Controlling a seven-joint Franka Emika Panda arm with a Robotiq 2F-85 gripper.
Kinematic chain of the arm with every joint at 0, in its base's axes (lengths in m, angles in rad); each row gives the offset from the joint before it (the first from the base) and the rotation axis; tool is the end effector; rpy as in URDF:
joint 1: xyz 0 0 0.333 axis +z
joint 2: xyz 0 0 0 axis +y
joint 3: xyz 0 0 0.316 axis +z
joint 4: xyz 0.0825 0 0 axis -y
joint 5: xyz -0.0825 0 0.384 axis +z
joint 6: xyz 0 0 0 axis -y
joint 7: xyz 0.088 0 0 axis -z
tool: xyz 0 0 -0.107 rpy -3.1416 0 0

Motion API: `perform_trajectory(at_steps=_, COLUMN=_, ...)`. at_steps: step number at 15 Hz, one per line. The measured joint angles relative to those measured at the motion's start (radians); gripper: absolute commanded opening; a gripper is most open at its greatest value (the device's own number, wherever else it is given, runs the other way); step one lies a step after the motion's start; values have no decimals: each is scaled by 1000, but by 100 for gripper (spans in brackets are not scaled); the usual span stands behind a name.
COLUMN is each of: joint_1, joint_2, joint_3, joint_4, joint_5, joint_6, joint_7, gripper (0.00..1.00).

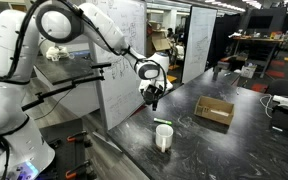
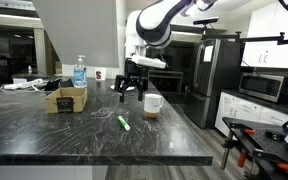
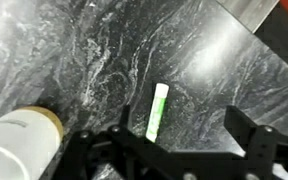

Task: Place the green marker inside the white mug

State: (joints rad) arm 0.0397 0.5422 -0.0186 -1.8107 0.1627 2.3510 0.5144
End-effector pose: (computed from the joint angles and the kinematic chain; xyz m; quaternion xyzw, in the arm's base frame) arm 0.6520 0.0169 0.2420 -0.9532 0.2976 0.0147 0.0508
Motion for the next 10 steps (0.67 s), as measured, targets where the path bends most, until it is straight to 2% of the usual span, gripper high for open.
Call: perform_trajectory(at_steps=10, joint_1=9, joint_2=208, joint_3=-9, joint_4=102, joint_5=20, joint_6=91, joint_7=0, gripper=100)
